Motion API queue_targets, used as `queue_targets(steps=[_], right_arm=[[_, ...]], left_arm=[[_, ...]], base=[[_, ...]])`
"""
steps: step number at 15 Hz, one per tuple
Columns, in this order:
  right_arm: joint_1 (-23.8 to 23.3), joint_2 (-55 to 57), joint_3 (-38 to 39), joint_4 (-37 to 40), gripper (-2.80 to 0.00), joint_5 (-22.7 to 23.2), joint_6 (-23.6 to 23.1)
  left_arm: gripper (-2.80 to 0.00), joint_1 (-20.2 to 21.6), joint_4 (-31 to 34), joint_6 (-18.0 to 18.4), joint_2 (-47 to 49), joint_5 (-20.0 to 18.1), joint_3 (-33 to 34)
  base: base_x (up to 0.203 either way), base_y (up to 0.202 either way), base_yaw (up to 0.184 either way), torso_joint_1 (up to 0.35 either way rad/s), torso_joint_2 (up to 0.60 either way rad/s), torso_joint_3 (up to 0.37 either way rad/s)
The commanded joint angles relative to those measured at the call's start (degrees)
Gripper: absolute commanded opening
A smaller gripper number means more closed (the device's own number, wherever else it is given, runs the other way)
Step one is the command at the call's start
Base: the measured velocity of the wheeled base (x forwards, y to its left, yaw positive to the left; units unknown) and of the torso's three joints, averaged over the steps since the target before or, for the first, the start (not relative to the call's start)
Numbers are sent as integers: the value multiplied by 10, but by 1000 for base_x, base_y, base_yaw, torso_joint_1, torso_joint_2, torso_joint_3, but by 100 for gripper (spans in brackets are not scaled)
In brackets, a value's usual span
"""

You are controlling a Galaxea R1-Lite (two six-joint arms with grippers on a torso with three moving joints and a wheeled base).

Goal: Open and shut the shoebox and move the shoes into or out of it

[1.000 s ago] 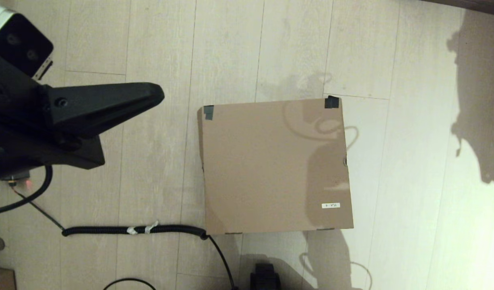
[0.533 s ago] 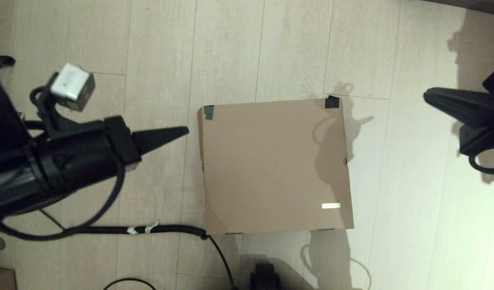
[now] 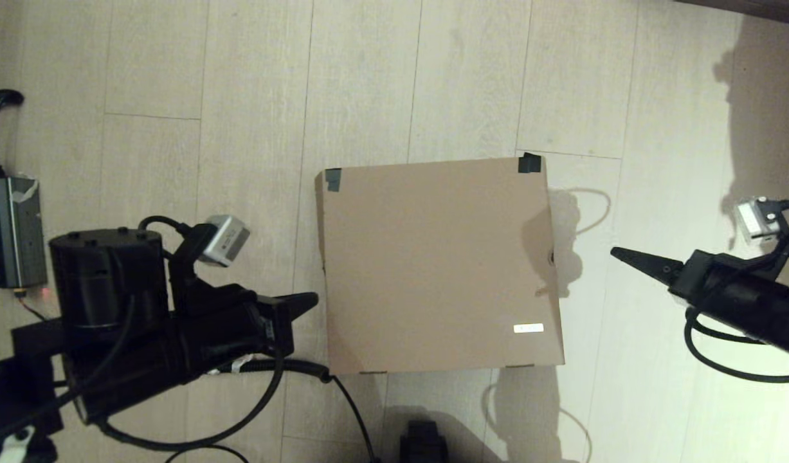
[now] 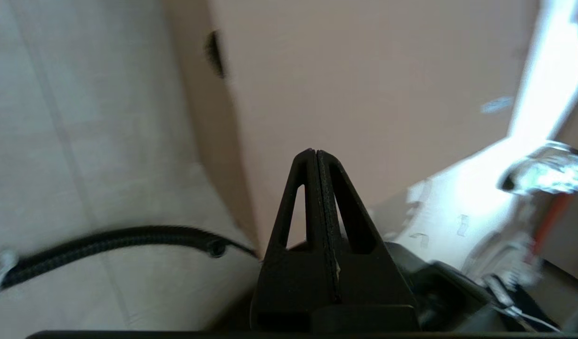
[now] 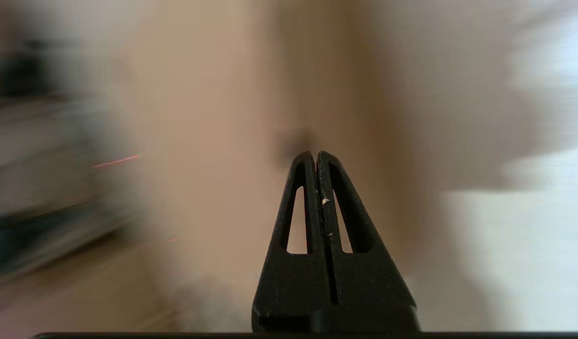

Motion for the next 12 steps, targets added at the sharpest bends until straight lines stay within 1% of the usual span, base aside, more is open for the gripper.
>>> queue_targets(steps=[1,2,3,5,6,7,8,10,11,12], right_arm=[[40,23,4,8,-280,-188,-62],[69,27,3,25,-280,-255,-103],[100,41,-5,45,-280,-337,-142],[140,89,-65,60,-280,-467,-168],[153,114,-101,64,-280,-518,-175],[164,137,-131,68,-280,-542,-185],[178,153,-148,70,-280,-549,-198],[202,181,-186,73,-280,-550,-206],[215,192,-204,73,-280,-548,-207],[225,193,-214,74,-280,-533,-207]], left_arm=[[-280,0,-4,-1,32,19,-1],[-280,1,-9,-1,39,29,-4],[-280,5,-31,-2,55,45,-11],[-280,29,-65,-7,81,83,-40],[-280,47,-73,-7,93,99,-57],[-280,62,-75,-6,110,108,-77],[-280,80,-76,-7,127,111,-97],[-280,110,-89,-8,166,108,-131],[-280,115,-107,-8,190,103,-141],[-280,116,-129,-8,212,96,-153]], base=[[0,0,0,0,0,0],[0,0,0,0,0,0],[0,0,0,0,0,0],[0,0,0,0,0,0],[0,0,0,0,0,0],[0,0,0,0,0,0],[0,0,0,0,0,0],[0,0,0,0,0,0],[0,0,0,0,0,0],[0,0,0,0,0,0]])
